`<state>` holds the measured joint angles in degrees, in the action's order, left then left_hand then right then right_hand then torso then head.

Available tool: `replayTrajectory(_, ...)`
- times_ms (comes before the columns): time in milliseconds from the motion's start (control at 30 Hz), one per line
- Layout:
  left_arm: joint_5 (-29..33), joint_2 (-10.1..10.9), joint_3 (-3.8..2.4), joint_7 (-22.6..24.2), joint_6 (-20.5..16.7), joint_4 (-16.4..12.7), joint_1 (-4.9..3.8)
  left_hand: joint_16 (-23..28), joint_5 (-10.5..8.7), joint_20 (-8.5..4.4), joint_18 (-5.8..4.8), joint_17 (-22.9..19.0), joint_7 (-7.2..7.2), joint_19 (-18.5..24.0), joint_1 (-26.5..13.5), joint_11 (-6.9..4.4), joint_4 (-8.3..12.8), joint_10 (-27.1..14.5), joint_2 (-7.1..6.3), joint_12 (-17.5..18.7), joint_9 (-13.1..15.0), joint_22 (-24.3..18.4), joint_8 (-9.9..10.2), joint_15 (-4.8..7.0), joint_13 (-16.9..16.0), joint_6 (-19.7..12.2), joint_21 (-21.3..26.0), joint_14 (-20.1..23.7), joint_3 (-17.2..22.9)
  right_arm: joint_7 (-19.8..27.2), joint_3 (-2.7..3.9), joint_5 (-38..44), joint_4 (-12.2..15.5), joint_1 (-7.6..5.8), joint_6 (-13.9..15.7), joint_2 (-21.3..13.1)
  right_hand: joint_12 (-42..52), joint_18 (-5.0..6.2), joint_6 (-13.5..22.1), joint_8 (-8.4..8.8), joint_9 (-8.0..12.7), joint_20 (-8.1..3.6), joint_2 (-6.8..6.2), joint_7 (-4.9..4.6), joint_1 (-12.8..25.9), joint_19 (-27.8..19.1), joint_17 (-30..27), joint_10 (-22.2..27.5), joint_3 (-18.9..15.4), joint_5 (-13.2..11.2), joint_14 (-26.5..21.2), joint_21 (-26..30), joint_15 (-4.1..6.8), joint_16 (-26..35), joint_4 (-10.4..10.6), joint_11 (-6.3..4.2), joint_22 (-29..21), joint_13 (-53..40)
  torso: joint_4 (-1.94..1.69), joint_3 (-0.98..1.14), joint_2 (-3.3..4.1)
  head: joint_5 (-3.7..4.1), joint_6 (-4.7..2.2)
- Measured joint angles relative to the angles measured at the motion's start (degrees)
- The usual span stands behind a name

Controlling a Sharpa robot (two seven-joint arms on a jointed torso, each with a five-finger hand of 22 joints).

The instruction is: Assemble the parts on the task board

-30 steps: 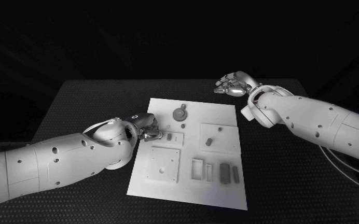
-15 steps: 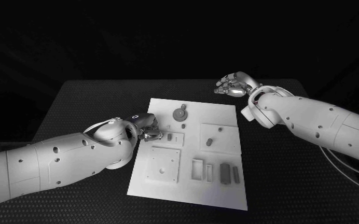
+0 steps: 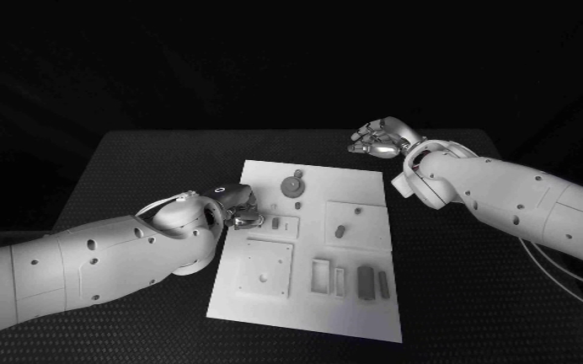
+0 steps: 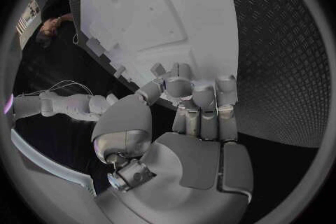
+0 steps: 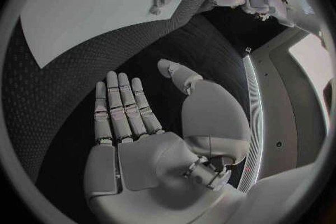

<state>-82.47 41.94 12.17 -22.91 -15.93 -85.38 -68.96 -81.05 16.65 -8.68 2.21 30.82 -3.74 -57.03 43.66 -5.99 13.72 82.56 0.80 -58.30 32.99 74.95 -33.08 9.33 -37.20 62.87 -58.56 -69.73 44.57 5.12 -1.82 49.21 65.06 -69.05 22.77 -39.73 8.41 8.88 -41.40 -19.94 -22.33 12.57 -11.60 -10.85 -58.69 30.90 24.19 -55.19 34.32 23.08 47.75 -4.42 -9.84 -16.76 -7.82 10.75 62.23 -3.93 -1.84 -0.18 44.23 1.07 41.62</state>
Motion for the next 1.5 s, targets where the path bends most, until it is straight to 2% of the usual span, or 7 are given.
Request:
replayTrajectory(300, -0.7, -0.2, -0.01, -0.3, 0.2, 0.0, -0.02, -0.4, 1.49, 0.0, 0.0, 0.2, -0.01, 0.0, 0.0, 0.0, 0.5, 0.0, 0.01, -0.7, -0.4, 0.0, 0.0, 0.08, -0.2, 0.2, -0.2, -0.1, -0.4, 0.0, 0.0, 0.0, 0.0, 0.01, 0.0, 0.0, 0.0, 0.0, 0.0, 0.0, 0.0, 0.0, 0.0, 0.0, 0.0, 0.0, 0.0, 0.0, 0.0, 0.0, 0.0, 0.0, 0.01, 0.0, 0.0, 0.0, 0.0, 0.0, -0.01, 0.0, -0.01, 0.06, 0.07)
replayTrajectory(600, -0.8, -0.4, -0.04, -0.5, 0.2, 0.2, -0.04, -0.6, 1.47, 0.0, 0.0, 0.3, 0.05, 0.0, 0.0, 0.0, 0.6, 0.0, 0.01, -0.7, -0.4, 0.0, 0.0, 0.09, -0.1, 0.3, -0.2, -0.1, -0.4, 0.0, 0.0, 0.0, 0.0, 0.01, 0.0, 0.0, -0.2, 0.0, 0.0, 0.0, 0.0, 0.0, 0.0, 0.0, 0.0, 0.0, 0.0, 0.0, 0.0, 0.0, 0.0, 0.0, 0.03, 0.0, 0.0, 0.0, 0.1, 0.0, 0.03, 0.02, -0.01, 0.09, 0.03)
replayTrajectory(733, -0.8, -0.5, -0.12, -0.5, 0.3, 0.3, 0.04, -0.6, 0.38, 0.0, 0.0, 0.3, 0.06, 0.0, 0.0, 0.0, 0.6, 0.0, 0.01, -0.9, -0.4, 0.0, -0.1, 0.07, -0.1, 0.3, -0.2, -0.2, -0.5, 0.0, 0.0, 0.0, 0.0, 0.02, 0.0, 0.0, -0.2, 0.0, 0.0, 0.0, 0.0, 0.0, 0.0, 0.0, 0.0, 0.0, 0.0, 0.0, 0.0, 0.4, 0.0, 0.0, 0.03, 0.0, 0.0, 0.0, 0.2, 0.0, 0.03, 0.06, -0.01, 0.1, 0.05)
replayTrajectory(1333, -1.3, -0.5, -0.23, -0.5, 0.0, 0.3, 0.26, -0.6, -0.49, 0.0, 0.0, 0.2, 0.06, 0.0, 0.0, 0.0, 0.3, 0.0, 0.01, -0.9, -0.7, 0.0, -0.2, -0.04, 0.0, 0.3, -0.5, -0.4, -0.2, 0.0, 0.0, -0.1, 0.0, 0.04, 0.0, -0.1, -0.4, 0.0, 0.0, 0.0, 0.1, 0.0, 0.23, 0.0, 0.2, 0.0, -0.1, 0.0, -0.2, 1.3, 0.0, 0.2, 0.03, 0.0, 0.2, 0.0, 0.4, 0.0, -0.01, -0.01, 0.01, 0.27, 0.27)
replayTrajectory(1433, -1.3, -0.5, -0.24, -0.5, 0.0, 0.3, 0.26, -0.6, -0.74, 0.0, 0.0, 0.2, 0.05, 0.0, 0.5, 0.0, 0.1, 0.0, -0.53, -0.9, -0.7, 0.0, -0.2, -0.04, 0.1, 0.3, -0.5, -0.4, -0.5, 0.0, 0.0, -0.1, 0.0, 0.04, 0.0, -0.1, -0.4, 0.0, 0.0, 0.0, 0.1, 0.0, 0.05, 0.0, 0.4, 0.0, -0.1, 0.0, -0.2, 1.3, 0.0, 0.2, 0.03, 0.0, 0.2, 0.0, 0.4, 0.0, -0.02, -0.01, 0.01, 0.29, 0.27)
replayTrajectory(1467, -1.2, -0.5, -0.24, -0.5, 0.0, 0.3, 0.26, -0.6, -1.09, 0.0, 0.0, 0.2, 0.05, 0.0, 0.5, 0.0, -0.2, 0.0, -0.52, -1.0, -0.7, 0.0, -0.2, -0.04, 0.2, 0.3, -0.5, -0.4, -0.5, 0.0, 0.0, -0.1, 0.0, 0.04, -0.1, -0.1, -0.4, 0.0, 0.0, 0.0, 0.1, 0.0, -0.01, 0.0, 0.5, 0.0, -0.1, 0.0, -0.2, 1.3, 0.0, 0.2, 0.04, 0.0, 0.2, 0.0, 0.4, 0.0, -0.02, -0.01, 0.01, 0.29, 0.27)
replayTrajectory(1500, -1.2, -0.5, -0.25, -0.5, 0.0, 0.3, 0.26, -0.6, -2.3, 0.0, 0.0, 0.2, 0.05, 0.0, 1.0, 0.0, -0.8, 0.0, -1.04, -1.2, -0.7, 0.0, -0.2, -0.05, 0.3, 0.3, -0.5, -0.4, -0.6, 0.0, 0.0, -0.1, 0.0, 0.04, -0.1, -0.1, -0.4, 0.0, 0.0, 0.0, 0.1, 0.0, -0.01, 0.0, 0.5, 0.0, -0.1, 0.0, -0.2, 1.3, 0.0, 0.2, 0.04, 0.0, 0.2, 0.0, 0.4, 0.0, -0.02, -0.01, 0.01, 0.29, 0.28)
